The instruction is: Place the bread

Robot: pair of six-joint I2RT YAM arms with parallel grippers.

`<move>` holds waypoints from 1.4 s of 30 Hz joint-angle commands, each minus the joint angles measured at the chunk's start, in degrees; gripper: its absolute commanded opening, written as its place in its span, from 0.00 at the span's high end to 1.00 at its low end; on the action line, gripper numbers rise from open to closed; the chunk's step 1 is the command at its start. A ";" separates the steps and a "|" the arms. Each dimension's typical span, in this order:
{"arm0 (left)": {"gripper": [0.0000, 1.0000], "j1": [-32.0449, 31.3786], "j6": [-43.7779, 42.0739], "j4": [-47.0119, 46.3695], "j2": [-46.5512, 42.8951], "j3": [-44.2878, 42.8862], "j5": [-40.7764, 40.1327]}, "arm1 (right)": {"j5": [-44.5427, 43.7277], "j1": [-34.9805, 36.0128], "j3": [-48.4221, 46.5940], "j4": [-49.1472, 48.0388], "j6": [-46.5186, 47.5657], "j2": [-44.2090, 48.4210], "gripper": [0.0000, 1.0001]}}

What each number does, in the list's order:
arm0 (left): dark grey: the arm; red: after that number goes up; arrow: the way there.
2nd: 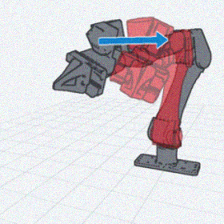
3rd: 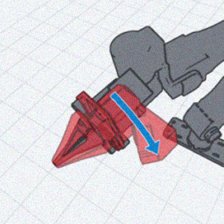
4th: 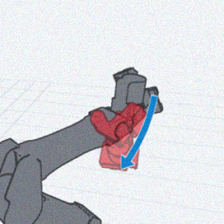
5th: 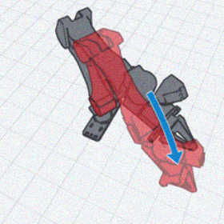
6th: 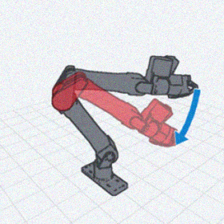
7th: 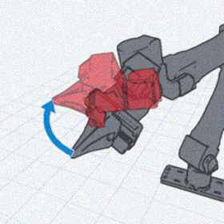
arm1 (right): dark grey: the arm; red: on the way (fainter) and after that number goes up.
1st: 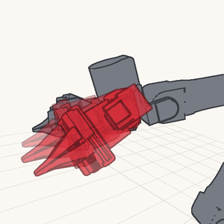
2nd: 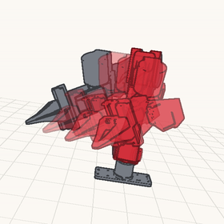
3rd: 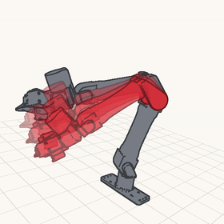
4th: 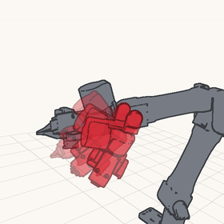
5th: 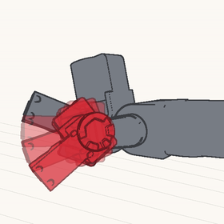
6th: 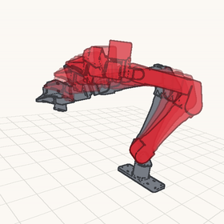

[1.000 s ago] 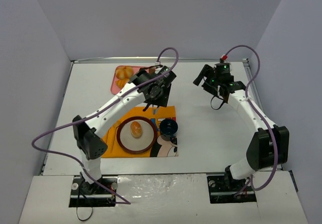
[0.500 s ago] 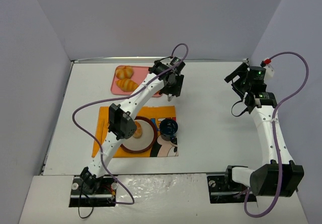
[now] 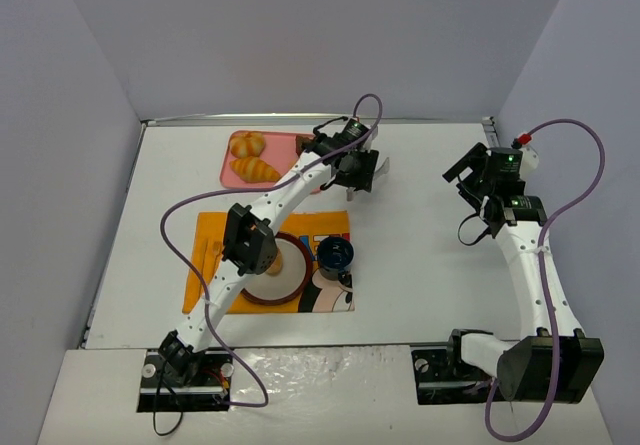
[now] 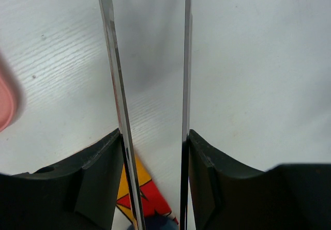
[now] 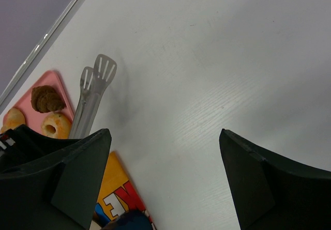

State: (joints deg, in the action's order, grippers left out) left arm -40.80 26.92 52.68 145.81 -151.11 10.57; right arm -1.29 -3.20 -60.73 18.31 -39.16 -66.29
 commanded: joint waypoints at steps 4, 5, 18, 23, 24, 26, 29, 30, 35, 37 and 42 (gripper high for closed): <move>0.56 -0.07 0.16 -8.54 2.56 -3.08 5.05 | -1.06 0.21 0.97 -1.96 0.88 3.10 0.17; 0.56 -0.09 0.41 -9.10 3.17 -3.17 5.49 | -1.13 0.21 1.15 -1.94 0.99 3.26 0.17; 0.47 0.96 -2.62 -9.61 5.29 -4.54 4.75 | -0.65 0.47 1.32 -2.05 1.46 3.00 0.17; 0.39 1.75 -2.80 -10.30 4.83 -4.70 5.69 | -0.67 0.72 0.97 -2.21 1.44 2.83 0.17; 0.36 1.77 -2.97 -10.42 4.73 -4.68 5.76 | -0.68 0.77 0.90 -2.23 1.42 2.86 0.17; 0.33 1.82 -3.23 -10.75 4.57 -4.59 6.08 | -0.73 0.87 0.75 -2.19 1.41 2.83 0.17; 0.33 1.95 -3.10 -11.46 4.69 -4.54 6.59 | -0.56 0.92 0.61 -2.18 1.63 2.83 0.17; 0.33 1.97 -3.07 -11.82 4.77 -4.54 6.78 | -0.57 0.92 0.60 -2.21 1.65 2.85 0.17; 0.33 2.12 -3.03 -13.00 4.75 -4.49 7.27 | -0.59 0.92 0.38 -2.20 1.76 2.95 0.17; 0.33 2.05 -3.35 -13.36 4.22 -4.42 7.46 | -0.57 0.93 0.35 -2.21 1.72 2.84 0.16; 0.33 2.04 -6.04 -14.51 1.93 -3.93 7.99 | -0.97 1.11 0.82 -2.14 1.72 3.55 0.16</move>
State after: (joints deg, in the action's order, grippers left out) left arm -38.87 23.85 42.07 154.84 -152.20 17.18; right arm -1.28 -2.56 -58.92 18.33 -37.89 -63.99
